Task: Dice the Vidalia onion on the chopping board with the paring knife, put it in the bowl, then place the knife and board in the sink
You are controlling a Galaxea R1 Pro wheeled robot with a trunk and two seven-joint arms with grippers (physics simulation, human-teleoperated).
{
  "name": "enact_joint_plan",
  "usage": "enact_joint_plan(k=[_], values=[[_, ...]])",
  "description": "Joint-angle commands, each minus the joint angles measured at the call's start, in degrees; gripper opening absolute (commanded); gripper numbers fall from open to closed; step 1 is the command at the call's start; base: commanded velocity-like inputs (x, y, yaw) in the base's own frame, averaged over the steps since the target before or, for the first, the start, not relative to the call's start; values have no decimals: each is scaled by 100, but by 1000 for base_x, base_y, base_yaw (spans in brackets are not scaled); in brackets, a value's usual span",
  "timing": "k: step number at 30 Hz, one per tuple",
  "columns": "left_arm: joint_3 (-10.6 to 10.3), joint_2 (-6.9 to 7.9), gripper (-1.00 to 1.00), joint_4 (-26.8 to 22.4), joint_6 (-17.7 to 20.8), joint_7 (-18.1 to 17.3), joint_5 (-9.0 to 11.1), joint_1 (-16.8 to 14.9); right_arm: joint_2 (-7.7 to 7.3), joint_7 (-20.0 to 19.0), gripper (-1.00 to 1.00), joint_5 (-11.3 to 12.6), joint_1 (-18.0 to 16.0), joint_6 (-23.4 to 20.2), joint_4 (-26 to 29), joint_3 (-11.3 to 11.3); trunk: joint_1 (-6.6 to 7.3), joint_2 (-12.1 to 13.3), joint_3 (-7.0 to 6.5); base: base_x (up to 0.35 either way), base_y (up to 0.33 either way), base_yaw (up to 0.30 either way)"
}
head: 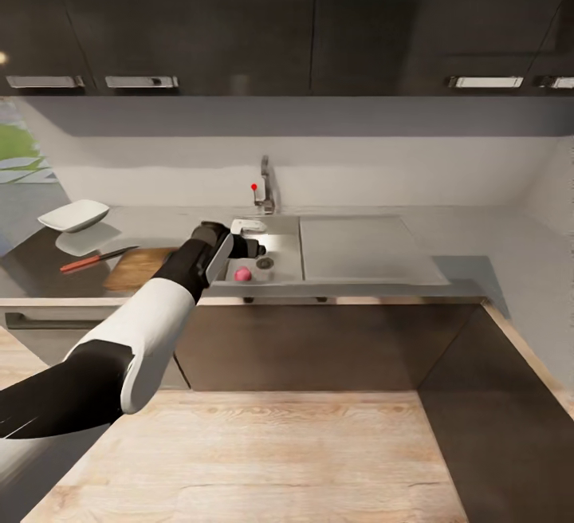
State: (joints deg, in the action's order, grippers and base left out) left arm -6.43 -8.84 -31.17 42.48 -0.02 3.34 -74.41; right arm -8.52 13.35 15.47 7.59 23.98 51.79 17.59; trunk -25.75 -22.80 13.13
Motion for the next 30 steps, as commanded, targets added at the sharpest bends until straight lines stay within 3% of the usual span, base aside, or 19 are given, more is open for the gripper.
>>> enact_joint_plan(k=[1,18,30], values=[[-16,23,100,49,19,16,29,-4,-9,36,100,44,-3,13,6,34,-3,-12,18,0,-165,0],[-16,153,100,94,-119,37,18,-4,-9,36,100,44,-3,10,6,34,-3,-12,172,18,-24,0],[-16,155,100,125,-118,37,18,-2,-9,30,100,36,-3,1,-2,34,-3,-12,218,303,0,0]])
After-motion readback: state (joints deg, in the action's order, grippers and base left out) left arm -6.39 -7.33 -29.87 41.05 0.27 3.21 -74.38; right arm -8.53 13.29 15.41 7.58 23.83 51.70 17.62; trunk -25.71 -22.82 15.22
